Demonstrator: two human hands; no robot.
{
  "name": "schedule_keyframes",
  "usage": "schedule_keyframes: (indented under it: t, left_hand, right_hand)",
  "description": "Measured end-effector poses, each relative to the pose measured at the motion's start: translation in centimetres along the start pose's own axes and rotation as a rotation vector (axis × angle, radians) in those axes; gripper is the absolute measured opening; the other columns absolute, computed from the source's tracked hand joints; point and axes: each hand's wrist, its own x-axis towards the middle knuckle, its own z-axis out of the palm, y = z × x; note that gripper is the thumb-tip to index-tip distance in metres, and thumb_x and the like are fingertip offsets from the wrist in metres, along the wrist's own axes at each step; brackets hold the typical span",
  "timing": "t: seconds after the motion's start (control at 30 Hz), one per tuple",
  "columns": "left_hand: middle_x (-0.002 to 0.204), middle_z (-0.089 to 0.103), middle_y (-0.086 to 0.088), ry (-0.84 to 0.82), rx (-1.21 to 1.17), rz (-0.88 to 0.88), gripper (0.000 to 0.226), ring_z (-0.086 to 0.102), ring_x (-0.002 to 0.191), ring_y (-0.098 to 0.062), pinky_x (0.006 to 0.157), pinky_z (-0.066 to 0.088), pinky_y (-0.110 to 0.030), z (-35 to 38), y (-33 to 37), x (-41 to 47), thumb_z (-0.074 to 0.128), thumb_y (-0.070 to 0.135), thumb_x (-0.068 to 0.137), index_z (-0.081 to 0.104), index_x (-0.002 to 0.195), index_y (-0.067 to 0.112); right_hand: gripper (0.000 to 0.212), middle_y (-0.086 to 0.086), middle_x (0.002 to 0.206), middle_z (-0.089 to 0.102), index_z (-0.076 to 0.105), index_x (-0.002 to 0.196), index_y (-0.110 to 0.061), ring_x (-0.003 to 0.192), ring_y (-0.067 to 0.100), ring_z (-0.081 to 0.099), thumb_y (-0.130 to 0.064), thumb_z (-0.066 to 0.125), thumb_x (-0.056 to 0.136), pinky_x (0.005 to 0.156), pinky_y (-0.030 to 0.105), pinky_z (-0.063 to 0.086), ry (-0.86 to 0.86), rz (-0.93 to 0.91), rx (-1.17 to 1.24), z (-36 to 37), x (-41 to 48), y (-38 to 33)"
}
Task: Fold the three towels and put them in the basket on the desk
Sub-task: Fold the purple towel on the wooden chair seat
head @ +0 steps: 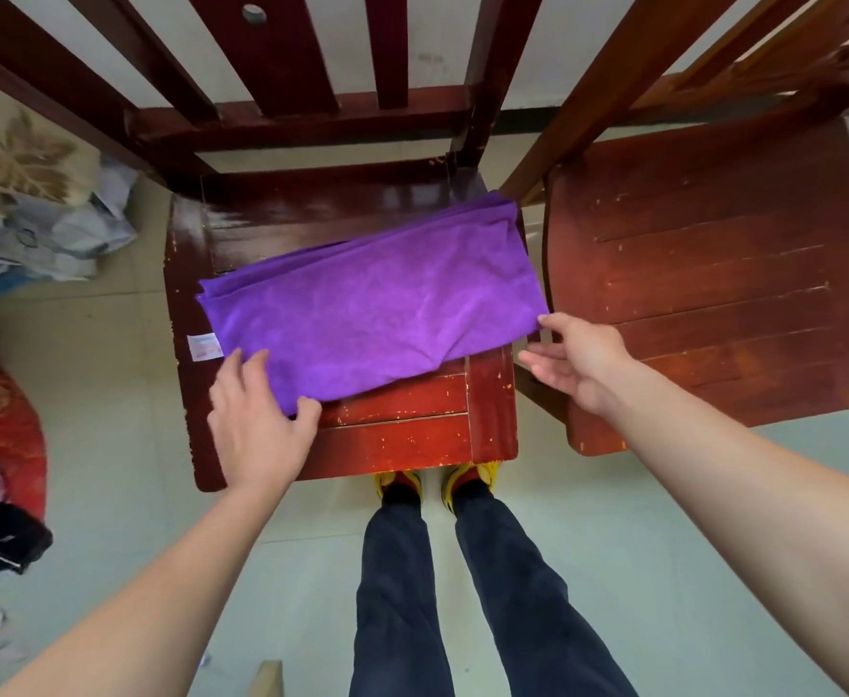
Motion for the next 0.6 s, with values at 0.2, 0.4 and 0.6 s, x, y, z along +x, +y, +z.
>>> schedule_keyframes:
  t: [0.2, 0.4, 0.6]
  left_hand:
    - [0.084, 0.064, -0.011, -0.004, -0.713, -0.826, 0.033, 0.065, 0.072, -0.029, 0.069, 0.058, -0.04, 1.3, -0.4, -0.9, 0.07, 0.027, 0.081, 0.05, 0.105, 0.017]
    - [0.077, 0.064, -0.011, 0.04, -1.007, -0.98, 0.019, 0.066, 0.049, -0.014, 0.05, 0.057, -0.022, 0.9, -0.6, 0.1, 0.061, 0.011, 0.092, 0.048, 0.079, 0.015]
    - [0.074, 0.06, -0.009, 0.076, -1.041, -0.981, 0.022, 0.063, 0.041, -0.008, 0.046, 0.054, -0.017, -0.1, -2.0, 0.7, 0.063, 0.006, 0.09, 0.048, 0.075, 0.011]
  right_hand:
    - [0.012, 0.002, 0.07, 0.072, 0.067, 0.093, -0.01, 0.056, 0.008, 0.068, -0.016, 0.073, 0.084, 0.038, 0.016, 0.045, -0.099, 0.129, 0.151, 1.2, 0.6, 1.6]
    - [0.013, 0.0, 0.073, 0.069, 0.064, 0.09, -0.014, 0.049, 0.006, 0.063, -0.023, 0.072, 0.085, 0.036, 0.014, 0.04, -0.121, 0.18, 0.107, 1.7, 0.9, 0.7]
    - [0.016, -0.001, 0.069, 0.07, 0.071, 0.079, -0.014, 0.049, 0.004, 0.052, -0.028, 0.079, 0.079, 0.036, 0.014, 0.03, 0.086, -0.108, -0.05, 0.7, 0.3, 0.3]
